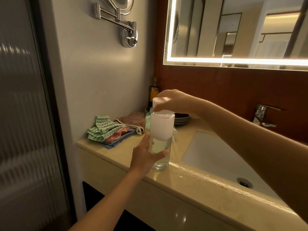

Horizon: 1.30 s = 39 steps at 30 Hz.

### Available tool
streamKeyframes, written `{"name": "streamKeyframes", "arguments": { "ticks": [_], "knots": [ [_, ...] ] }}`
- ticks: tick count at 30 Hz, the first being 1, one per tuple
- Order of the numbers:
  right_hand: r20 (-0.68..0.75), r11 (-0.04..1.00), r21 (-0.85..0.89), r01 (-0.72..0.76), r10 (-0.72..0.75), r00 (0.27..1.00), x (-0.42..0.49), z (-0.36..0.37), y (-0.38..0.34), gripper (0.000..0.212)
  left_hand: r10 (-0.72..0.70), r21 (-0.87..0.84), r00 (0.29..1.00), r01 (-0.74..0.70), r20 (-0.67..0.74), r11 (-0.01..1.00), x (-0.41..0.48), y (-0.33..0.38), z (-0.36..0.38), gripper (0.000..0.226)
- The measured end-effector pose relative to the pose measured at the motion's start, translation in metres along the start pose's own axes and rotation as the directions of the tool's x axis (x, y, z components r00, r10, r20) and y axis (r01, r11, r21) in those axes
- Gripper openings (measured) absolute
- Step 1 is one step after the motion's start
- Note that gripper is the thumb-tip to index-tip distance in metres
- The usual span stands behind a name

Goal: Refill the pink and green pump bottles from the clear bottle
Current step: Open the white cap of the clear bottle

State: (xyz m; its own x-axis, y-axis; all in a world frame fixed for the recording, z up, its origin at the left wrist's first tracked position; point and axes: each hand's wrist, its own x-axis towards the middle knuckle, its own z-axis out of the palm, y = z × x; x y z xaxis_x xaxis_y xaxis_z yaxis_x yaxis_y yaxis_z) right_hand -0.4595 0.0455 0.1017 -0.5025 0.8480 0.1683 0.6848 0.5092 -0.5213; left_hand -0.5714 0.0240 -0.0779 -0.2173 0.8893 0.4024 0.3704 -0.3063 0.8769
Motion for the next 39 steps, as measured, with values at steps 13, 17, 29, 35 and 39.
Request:
{"name": "streamKeyframes", "arguments": {
  "ticks": [13,17,29,35,39],
  "knots": [
    [-0.098,0.936,-0.352,-0.010,-0.026,0.995,0.004,0.007,-0.005,0.064,0.009,0.002,1.000,-0.009,-0.010,1.000,0.000,-0.002,0.001,0.061],
    [0.042,0.987,-0.158,0.018,-0.012,0.999,0.002,0.005,-0.010,0.060,0.005,-0.001,1.000,-0.005,-0.010,1.000,0.000,-0.002,0.001,0.061],
    [-0.131,0.808,-0.584,-0.074,-0.004,0.991,0.006,0.008,-0.002,0.080,0.012,-0.003,1.000,-0.012,0.000,1.000,0.001,-0.003,0.001,0.068],
    [0.041,0.965,-0.262,0.022,-0.012,0.999,0.005,-0.003,-0.010,0.053,0.017,0.008,1.000,-0.017,0.001,1.000,0.002,-0.005,0.001,0.063],
    [-0.014,0.911,-0.412,-0.029,0.025,1.000,0.003,0.004,-0.004,0.085,0.014,0.003,1.000,-0.014,0.001,1.000,0.001,-0.005,0.000,0.066]
  ]
}}
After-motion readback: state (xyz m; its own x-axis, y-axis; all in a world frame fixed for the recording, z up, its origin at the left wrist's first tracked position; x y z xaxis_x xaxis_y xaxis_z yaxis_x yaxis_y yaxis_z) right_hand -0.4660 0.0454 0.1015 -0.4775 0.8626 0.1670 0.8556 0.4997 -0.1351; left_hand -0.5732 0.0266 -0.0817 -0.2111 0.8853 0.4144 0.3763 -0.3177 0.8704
